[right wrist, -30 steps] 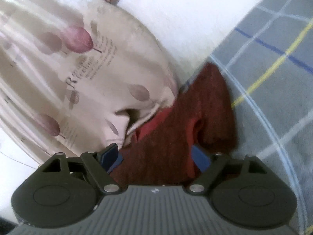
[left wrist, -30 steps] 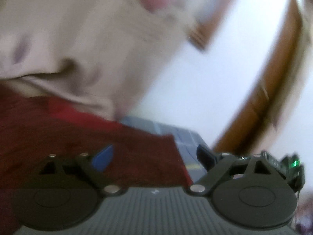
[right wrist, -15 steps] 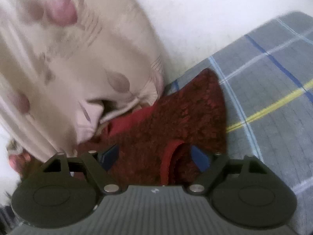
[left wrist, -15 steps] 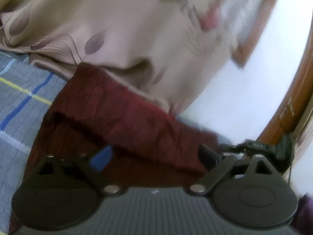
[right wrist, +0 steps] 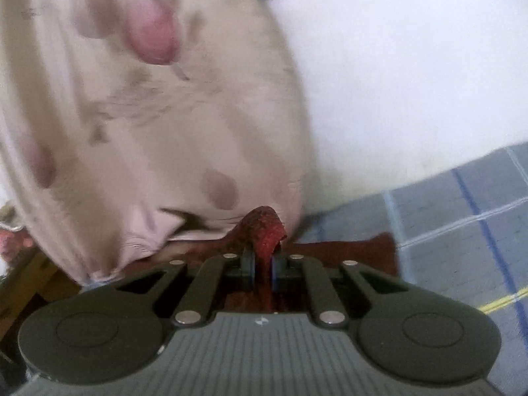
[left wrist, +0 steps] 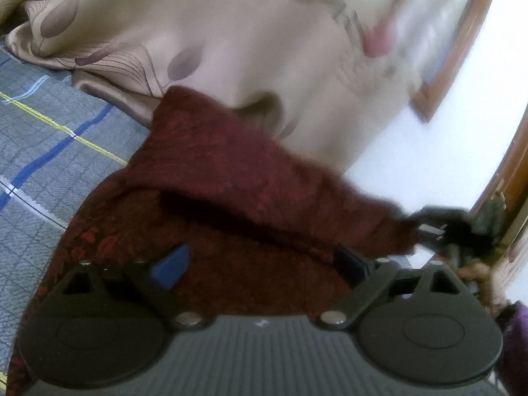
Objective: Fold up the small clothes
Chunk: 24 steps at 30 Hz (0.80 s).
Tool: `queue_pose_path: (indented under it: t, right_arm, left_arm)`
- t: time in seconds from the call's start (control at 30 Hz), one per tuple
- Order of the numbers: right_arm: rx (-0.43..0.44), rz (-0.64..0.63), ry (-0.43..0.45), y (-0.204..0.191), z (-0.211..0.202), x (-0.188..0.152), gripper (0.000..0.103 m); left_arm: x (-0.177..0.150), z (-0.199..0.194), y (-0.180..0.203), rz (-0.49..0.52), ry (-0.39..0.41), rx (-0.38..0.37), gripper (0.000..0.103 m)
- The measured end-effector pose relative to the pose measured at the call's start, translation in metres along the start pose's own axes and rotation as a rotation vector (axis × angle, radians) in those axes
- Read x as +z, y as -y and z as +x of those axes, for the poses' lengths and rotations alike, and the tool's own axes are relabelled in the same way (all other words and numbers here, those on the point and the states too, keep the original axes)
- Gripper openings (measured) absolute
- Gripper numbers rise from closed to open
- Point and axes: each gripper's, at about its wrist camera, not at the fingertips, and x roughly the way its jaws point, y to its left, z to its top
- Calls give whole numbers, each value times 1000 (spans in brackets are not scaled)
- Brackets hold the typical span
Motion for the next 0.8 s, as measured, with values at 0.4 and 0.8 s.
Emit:
queue_pose_path:
  t: [0.4,0.8]
  right_arm:
    - [-128,147,-37,39,18,-29,27]
    - [-60,-61,-86,-8,46,-23,27]
  left_arm:
    - [11,-12,8,5,25,-27,96]
    - [113,108,9,77,-5,-78,100]
